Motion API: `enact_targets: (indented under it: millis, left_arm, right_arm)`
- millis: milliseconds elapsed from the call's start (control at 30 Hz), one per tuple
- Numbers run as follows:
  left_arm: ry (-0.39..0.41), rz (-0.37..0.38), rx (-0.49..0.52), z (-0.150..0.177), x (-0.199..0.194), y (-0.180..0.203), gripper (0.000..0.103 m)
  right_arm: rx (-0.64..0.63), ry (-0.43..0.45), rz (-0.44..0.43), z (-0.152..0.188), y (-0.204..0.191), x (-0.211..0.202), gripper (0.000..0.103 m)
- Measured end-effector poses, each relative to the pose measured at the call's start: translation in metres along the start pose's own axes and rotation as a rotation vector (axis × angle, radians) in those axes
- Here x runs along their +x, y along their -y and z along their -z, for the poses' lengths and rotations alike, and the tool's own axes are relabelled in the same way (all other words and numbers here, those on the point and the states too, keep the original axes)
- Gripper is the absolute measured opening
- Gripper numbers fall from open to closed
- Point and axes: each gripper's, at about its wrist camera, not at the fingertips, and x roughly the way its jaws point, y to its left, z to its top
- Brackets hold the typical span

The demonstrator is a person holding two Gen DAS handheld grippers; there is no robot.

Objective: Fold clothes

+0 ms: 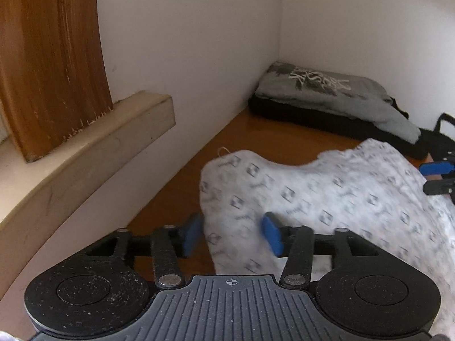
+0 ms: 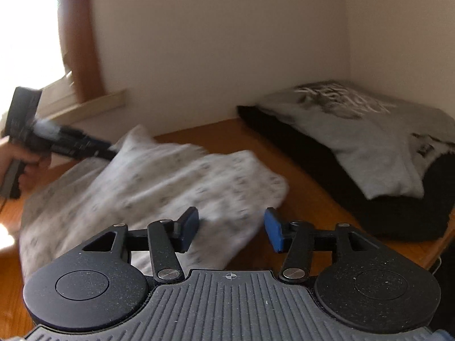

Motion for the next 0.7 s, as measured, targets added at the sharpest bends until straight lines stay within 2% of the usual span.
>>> enact_targets:
  millis: [67, 233, 433, 700]
  left_arm:
    - [0.001, 0.03, -0.02, -0.004, 0.008, -0.006, 0.057]
    - [-0.021, 0.098, -0.086, -0.009, 0.025, -0.02, 0.058]
    - [-0.032, 0.177, -0.161, -0.004, 0.031, -0.036, 0.059]
    - [-0.047, 0.174, -0.159, 0.002, 0.024, -0.035, 0.059]
  right_arm:
    - [0.049, -0.009, 0.003, -0.002, 0.011, 0.005, 0.056]
    - [0.153, -0.046, -0.064, -0.003, 0.027, 0.026, 0.062]
    - [0.167, -0.06, -0.125, -0.01, 0.023, 0.036, 0.064]
    - [0.151, -0.106, -0.131, -0.014, 0.017, 0.032, 0.064]
